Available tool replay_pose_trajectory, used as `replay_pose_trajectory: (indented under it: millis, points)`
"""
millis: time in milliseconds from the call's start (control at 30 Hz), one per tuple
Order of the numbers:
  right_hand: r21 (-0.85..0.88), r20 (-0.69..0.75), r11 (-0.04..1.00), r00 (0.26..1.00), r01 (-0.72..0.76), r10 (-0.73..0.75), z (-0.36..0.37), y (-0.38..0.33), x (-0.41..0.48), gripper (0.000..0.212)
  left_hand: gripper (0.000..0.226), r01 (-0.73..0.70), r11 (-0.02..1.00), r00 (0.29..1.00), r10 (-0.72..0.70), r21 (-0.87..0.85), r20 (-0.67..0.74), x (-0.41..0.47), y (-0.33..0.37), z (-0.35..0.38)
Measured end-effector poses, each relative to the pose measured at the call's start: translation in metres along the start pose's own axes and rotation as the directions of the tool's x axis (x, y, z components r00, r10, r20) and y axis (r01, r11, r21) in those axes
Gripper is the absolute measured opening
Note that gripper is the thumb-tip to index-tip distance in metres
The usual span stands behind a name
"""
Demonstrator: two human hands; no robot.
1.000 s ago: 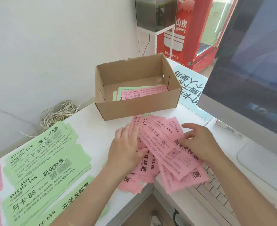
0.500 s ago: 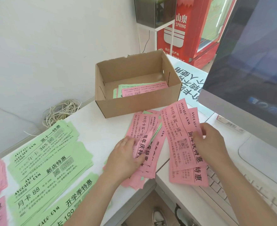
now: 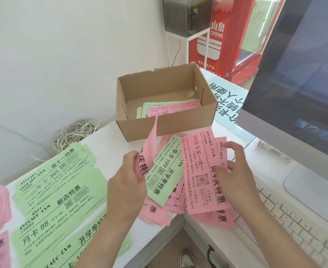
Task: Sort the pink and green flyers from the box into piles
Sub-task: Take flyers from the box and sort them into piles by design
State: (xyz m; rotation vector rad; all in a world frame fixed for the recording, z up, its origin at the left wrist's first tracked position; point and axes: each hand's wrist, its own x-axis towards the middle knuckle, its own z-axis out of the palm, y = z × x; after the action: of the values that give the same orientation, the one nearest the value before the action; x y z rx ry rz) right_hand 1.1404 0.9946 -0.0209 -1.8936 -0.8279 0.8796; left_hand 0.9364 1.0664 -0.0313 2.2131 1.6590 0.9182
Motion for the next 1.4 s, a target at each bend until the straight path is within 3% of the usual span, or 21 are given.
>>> replay_pose_trajectory:
  millis: [33, 100, 167, 200, 267, 367, 433, 533, 600, 667, 733, 767, 833, 900, 933, 1000, 1067, 1167, 1233, 1333, 1400]
  points:
    - [-0.008, 0.016, 1.0, 1.0, 0.01, -0.01, 0.005, -0.003, -0.003, 0.035, 0.03, -0.128, 0.991, 0.992, 0.128, 0.048, 0.001, -0.003, 0.009, -0.008]
    - [0.106, 0.08, 0.994, 0.997, -0.017, 0.009, 0.017, -0.008, -0.006, 0.03, 0.039, -0.355, 0.919, 0.932, 0.334, 0.171, 0.138, -0.017, 0.026, -0.008]
    - [0.346, 0.26, 0.926, 0.964, -0.15, 0.059, 0.023, -0.015, -0.009, 0.032, 0.053, -0.462, 0.854, 0.869, 0.382, 0.239, 0.314, -0.034, 0.036, 0.003]
    - [0.42, 0.356, 0.886, 0.934, -0.199, 0.041, 0.024, -0.018, -0.011, 0.037, 0.055, -0.472, 0.846, 0.855, 0.369, 0.25, 0.365, -0.042, 0.036, 0.008]
    - [0.411, 0.448, 0.901, 0.891, -0.137, -0.069, 0.025, -0.015, -0.01, 0.051, 0.063, -0.42, 0.874, 0.84, 0.272, 0.245, 0.47, -0.05, 0.036, 0.011]
    - [0.35, 0.514, 0.937, 0.835, 0.004, -0.196, 0.025, -0.013, -0.006, 0.045, 0.104, -0.336, 0.912, 0.769, 0.12, 0.236, 0.628, -0.053, 0.033, 0.009]
    - [0.304, 0.555, 0.952, 0.807, 0.031, -0.203, 0.025, -0.014, -0.003, 0.052, 0.102, -0.321, 0.922, 0.737, 0.1, 0.216, 0.669, -0.048, 0.038, -0.003]
    - [0.159, 0.471, 0.975, 0.856, 0.157, -0.215, 0.029, -0.019, 0.002, 0.019, 0.092, -0.26, 0.956, 0.708, 0.095, 0.133, 0.7, -0.037, 0.042, -0.02]
    - [0.0, 0.433, 0.965, 0.87, 0.263, -0.237, 0.023, -0.027, 0.01, 0.024, 0.083, -0.158, 0.987, 0.782, 0.121, 0.007, 0.612, -0.03, 0.041, -0.032]
    - [-0.125, 0.536, 0.922, 0.807, 0.366, -0.248, 0.009, -0.046, 0.019, 0.024, 0.079, -0.044, 0.987, 0.913, 0.102, -0.155, 0.394, -0.019, 0.039, -0.047]
    - [-0.199, 0.668, 0.876, 0.714, 0.44, -0.207, -0.007, -0.068, 0.027, 0.023, 0.093, 0.088, 0.95, 0.977, -0.023, -0.298, 0.213, -0.007, 0.027, -0.06]
    - [-0.221, 0.738, 0.847, 0.651, 0.483, -0.179, -0.012, -0.079, 0.03, 0.023, 0.102, 0.16, 0.915, 0.971, -0.078, -0.369, 0.227, 0.001, 0.02, -0.066]
    - [-0.235, 0.848, 0.788, 0.517, 0.569, -0.12, -0.016, -0.096, 0.039, 0.021, 0.116, 0.276, 0.823, 0.914, -0.064, -0.497, 0.401, 0.016, 0.003, -0.074]
    - [-0.203, 0.916, 0.766, 0.395, 0.61, -0.072, -0.009, -0.107, 0.052, 0.018, 0.12, 0.438, 0.639, 0.778, 0.082, -0.632, 0.623, 0.02, -0.016, -0.069]
    - [-0.177, 0.94, 0.779, 0.337, 0.602, -0.047, -0.003, -0.11, 0.059, 0.018, 0.118, 0.542, 0.497, 0.722, 0.138, -0.677, 0.678, 0.02, -0.024, -0.063]
    - [-0.154, 0.969, 0.821, 0.248, 0.549, 0.016, 0.011, -0.111, 0.074, 0.019, 0.107, 0.707, 0.31, 0.652, 0.063, -0.636, 0.756, 0.016, -0.036, -0.051]
    - [-0.186, 0.974, 0.832, 0.207, 0.522, 0.088, 0.025, -0.107, 0.086, 0.018, 0.083, 0.74, 0.298, 0.637, -0.024, -0.603, 0.77, 0.009, -0.037, -0.039]
    - [-0.284, 0.952, 0.81, 0.252, 0.514, 0.174, 0.043, -0.097, 0.1, 0.013, 0.027, 0.688, 0.447, 0.709, -0.245, -0.572, 0.662, 0.002, -0.031, -0.023]
    - [-0.352, 0.912, 0.747, 0.386, 0.564, 0.139, 0.05, -0.092, 0.105, 0.012, 0.017, 0.633, 0.61, 0.764, -0.396, -0.477, 0.509, 0.002, -0.034, -0.016]
    - [-0.49, 0.776, 0.593, 0.63, 0.638, -0.036, 0.057, -0.084, 0.113, 0.012, 0.011, 0.613, 0.707, 0.789, -0.531, -0.352, 0.307, 0.004, -0.048, -0.021]
    - [-0.541, 0.727, 0.559, 0.684, 0.628, -0.066, 0.061, -0.075, 0.116, 0.016, 0.01, 0.612, 0.726, 0.791, -0.574, -0.315, 0.213, 0.002, -0.053, -0.037]
